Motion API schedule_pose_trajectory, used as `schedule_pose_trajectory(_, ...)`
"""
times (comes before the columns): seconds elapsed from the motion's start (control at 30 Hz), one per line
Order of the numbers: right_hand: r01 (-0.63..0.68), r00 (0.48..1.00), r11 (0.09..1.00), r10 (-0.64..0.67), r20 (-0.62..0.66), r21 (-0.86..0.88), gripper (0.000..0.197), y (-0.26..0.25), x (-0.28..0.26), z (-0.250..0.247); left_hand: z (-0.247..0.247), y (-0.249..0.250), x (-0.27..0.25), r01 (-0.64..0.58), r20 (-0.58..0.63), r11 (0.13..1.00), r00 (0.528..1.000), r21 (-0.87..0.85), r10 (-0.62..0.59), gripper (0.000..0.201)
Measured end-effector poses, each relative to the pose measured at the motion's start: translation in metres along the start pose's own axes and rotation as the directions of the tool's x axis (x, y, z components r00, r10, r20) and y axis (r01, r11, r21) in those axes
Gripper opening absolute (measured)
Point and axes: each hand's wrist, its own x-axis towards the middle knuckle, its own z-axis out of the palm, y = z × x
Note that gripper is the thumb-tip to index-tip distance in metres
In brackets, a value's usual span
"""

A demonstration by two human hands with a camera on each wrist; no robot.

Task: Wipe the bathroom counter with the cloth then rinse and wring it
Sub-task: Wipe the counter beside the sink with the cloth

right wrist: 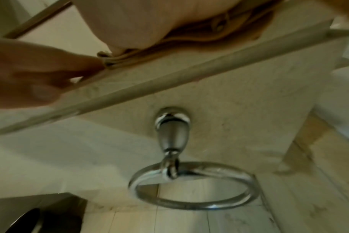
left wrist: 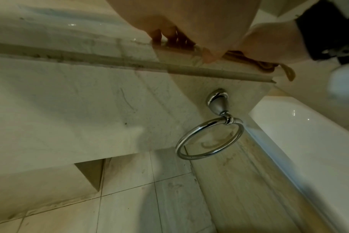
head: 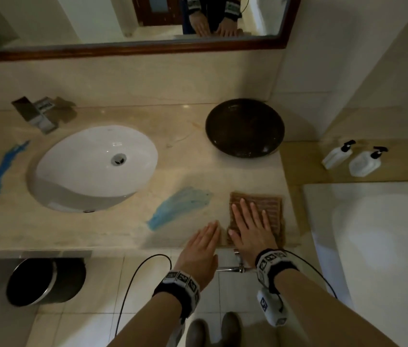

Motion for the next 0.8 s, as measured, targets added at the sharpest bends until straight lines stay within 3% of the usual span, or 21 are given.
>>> schedule_pose_trajectory(0.1,-0.097,0.995,0.995,0.098,-0.029,0.020,0.073,0.005,0.008,-0.003,0.004,-0.003,0.000,-0.016,-0.030,0.998,0.999,-0.056,0.014,0.080)
schedule_pose_trajectory(0.23,-0.182,0.982,0.980,0.186,-0.044,0.074,0.073,-0.034,0.001,0.002,0.000,-0.003,-0.002,-0.039,0.029,0.999,0.999,0.001,0.039,0.088)
schedule_pose_trajectory(0.4,0.060,0.996,0.997,-0.063,-0.063,-0.055,0.068,-0.006,-0.006,0.004,-0.004,-0.004,-0.003,-0.034,0.066,0.999,0.997,0.009,0.034,0.091)
schedule_pose_trajectory(0.47,0.098,0.993,0.991,-0.104,-0.056,-0.091,0.067,0.012,-0.004,0.002,-0.006,-0.005,-0.003,-0.041,0.082,0.999,0.996,0.002,0.040,0.092)
schedule_pose_trajectory(0.57,-0.038,0.998,0.999,0.037,-0.049,-0.009,0.069,-0.004,-0.002,0.001,-0.008,-0.005,-0.002,-0.042,0.111,0.999,0.993,-0.005,0.043,0.093)
schedule_pose_trajectory(0.67,-0.231,0.972,0.970,0.234,-0.035,0.072,0.074,-0.042,0.001,0.007,-0.009,-0.006,-0.001,-0.029,0.133,1.000,0.991,-0.012,0.030,0.094)
schedule_pose_trajectory(0.73,-0.264,0.965,0.961,0.264,0.006,0.087,0.076,-0.049,0.001,0.005,-0.013,-0.006,-0.001,-0.033,0.153,0.999,0.988,-0.023,0.037,0.095)
schedule_pose_trajectory(0.8,-0.187,0.982,0.981,0.186,0.022,0.050,0.077,-0.034,0.000,0.002,-0.016,-0.008,-0.001,-0.044,0.151,0.998,0.987,-0.037,0.049,0.096)
